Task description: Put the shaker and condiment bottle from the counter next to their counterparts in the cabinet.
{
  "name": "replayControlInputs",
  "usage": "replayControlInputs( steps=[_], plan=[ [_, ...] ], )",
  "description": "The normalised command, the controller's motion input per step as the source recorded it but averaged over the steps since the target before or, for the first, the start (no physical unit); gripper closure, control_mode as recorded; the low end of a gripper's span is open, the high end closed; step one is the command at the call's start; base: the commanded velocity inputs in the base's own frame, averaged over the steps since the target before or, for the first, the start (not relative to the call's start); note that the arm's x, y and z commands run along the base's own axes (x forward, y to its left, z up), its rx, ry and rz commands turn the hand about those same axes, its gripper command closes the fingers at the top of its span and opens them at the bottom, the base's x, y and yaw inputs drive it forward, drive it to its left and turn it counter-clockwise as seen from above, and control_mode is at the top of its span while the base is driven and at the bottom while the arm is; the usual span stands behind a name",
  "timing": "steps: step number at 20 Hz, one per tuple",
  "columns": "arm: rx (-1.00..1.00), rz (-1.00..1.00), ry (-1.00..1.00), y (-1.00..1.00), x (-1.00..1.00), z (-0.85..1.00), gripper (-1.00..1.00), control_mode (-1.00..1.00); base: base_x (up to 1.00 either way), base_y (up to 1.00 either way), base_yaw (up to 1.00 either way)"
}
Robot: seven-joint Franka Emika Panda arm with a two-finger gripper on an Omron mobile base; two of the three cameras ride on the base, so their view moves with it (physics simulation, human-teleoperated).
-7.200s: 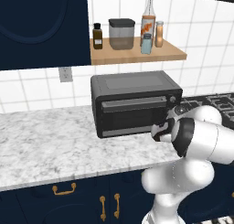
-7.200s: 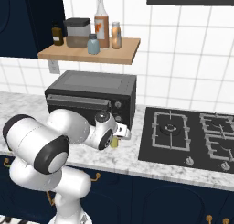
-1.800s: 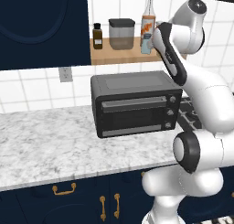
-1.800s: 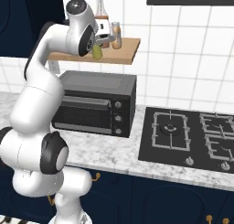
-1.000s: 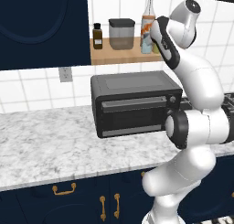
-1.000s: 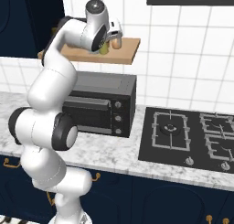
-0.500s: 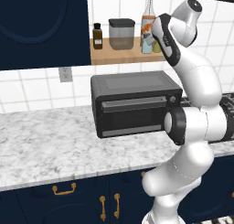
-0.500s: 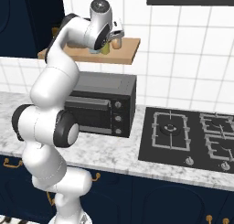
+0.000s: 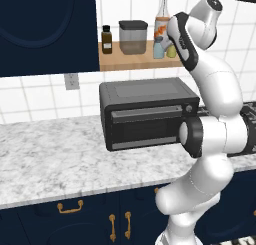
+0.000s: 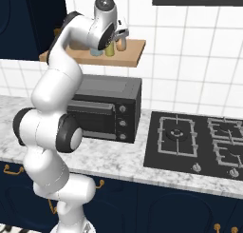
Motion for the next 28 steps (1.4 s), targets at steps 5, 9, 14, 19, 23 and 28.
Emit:
replayControlInputs(
  steps=[5,9,14,19,23,28],
  plan=[
    [-0.04,0.09,0.00,0.04,-0.44,0.00,-1.00,-1.00,0.00,0.00,0.00],
    [0.00,0.05,-0.07,0.01,-0.97,-0.08,-1.00,-1.00,0.00,0.00,0.00],
    [0.00,0.00,-0.14,0.00,-1.00,-0.35,-1.00,-1.00,0.00,0.00,0.00],
    [0.00,0.00,-0.26,0.00,-1.00,-0.82,-1.00,-1.00,0.00,0.00,0.00],
    [0.00,0.00,-0.31,0.00,-1.00,-0.91,-1.00,-1.00,0.00,0.00,0.00],
    [0.00,0.00,-0.32,0.00,-1.00,-0.87,-1.00,-1.00,0.00,0.00,0.00]
  ],
)
